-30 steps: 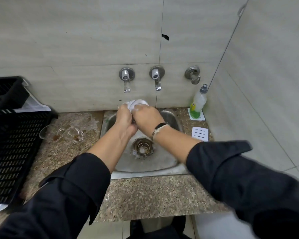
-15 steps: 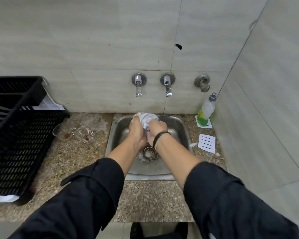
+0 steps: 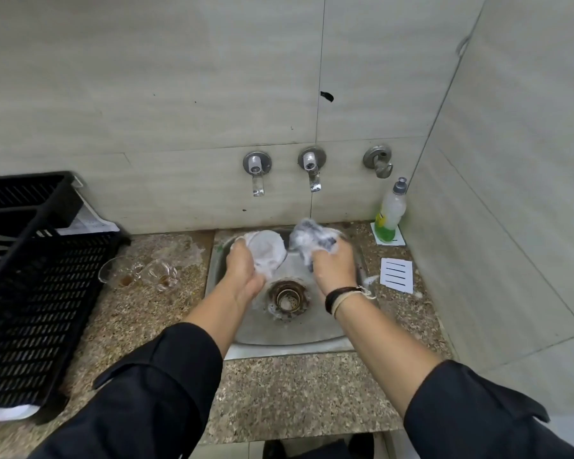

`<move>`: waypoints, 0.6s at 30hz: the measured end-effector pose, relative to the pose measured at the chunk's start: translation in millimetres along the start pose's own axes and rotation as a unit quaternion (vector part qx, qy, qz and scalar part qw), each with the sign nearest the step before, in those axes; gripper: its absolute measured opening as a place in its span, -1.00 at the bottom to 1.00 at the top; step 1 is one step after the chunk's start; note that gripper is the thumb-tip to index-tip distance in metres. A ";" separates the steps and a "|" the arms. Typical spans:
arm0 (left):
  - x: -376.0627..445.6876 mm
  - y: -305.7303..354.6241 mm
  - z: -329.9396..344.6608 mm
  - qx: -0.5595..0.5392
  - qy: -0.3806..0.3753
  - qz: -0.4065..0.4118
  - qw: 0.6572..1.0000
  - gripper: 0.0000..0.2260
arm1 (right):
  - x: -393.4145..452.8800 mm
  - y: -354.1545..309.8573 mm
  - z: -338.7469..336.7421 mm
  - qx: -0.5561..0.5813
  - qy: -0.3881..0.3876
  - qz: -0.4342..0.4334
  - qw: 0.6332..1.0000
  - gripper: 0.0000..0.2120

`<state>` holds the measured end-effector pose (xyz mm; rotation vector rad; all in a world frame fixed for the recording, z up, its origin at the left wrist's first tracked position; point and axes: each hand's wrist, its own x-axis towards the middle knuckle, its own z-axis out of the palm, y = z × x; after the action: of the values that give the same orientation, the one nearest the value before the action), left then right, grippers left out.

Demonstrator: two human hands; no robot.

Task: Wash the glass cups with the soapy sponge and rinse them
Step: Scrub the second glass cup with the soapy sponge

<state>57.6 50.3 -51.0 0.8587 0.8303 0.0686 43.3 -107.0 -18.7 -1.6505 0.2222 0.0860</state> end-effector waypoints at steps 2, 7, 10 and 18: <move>2.8 -1.4 -1.0 -0.002 -0.007 -0.017 1.000 -0.72 | 5.1 -8.1 -11.6 -0.206 -0.030 -0.267 0.941 -0.57; -6.2 -15.3 13.3 0.002 -0.064 -0.042 0.997 -0.70 | 17.5 10.7 30.3 -0.420 -0.226 -0.435 0.763 -0.41; -1.1 -13.9 14.2 0.005 -0.062 -0.029 0.998 -0.75 | 14.3 19.2 37.1 -0.312 -0.150 -0.314 0.884 -0.53; 6.9 -18.1 11.5 -0.012 -0.043 0.006 0.999 -0.77 | 1.2 21.2 43.4 -0.324 -0.089 -0.286 0.897 -0.50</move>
<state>65.4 33.3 -63.6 0.8383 0.7435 0.0520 43.7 -65.7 -43.8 -2.2930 -0.4921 -0.1546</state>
